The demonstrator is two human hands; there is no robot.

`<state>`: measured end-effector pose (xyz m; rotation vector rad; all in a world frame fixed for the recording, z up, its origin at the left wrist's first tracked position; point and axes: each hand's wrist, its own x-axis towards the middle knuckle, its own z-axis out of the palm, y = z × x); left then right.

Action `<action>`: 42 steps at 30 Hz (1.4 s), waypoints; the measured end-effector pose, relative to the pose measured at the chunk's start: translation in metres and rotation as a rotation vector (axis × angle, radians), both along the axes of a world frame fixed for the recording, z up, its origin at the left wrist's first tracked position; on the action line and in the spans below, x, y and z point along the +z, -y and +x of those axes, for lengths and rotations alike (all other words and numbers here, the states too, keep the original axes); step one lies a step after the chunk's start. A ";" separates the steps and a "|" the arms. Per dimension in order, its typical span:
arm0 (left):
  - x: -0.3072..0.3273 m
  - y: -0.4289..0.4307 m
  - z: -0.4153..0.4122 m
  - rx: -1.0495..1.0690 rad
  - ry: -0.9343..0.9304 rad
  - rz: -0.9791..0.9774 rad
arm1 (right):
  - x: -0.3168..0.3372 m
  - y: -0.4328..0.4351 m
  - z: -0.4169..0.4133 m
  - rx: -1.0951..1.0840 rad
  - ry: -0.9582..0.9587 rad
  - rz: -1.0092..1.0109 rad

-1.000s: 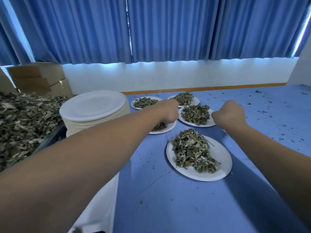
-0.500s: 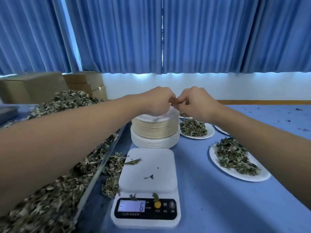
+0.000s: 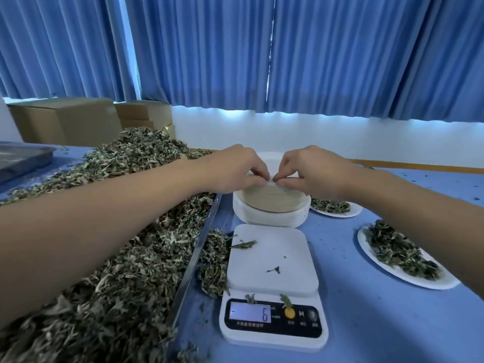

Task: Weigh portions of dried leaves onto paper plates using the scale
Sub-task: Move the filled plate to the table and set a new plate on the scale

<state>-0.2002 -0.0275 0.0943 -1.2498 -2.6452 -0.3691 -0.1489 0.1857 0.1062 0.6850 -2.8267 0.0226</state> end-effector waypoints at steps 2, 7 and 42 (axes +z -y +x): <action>-0.002 0.003 -0.005 -0.009 -0.018 0.008 | 0.001 0.001 0.002 -0.013 -0.005 0.039; -0.005 0.004 -0.010 0.012 -0.029 -0.024 | 0.002 0.003 0.003 -0.025 -0.047 0.230; -0.007 0.000 -0.010 -0.118 -0.096 0.063 | 0.000 0.010 0.008 0.026 -0.087 0.247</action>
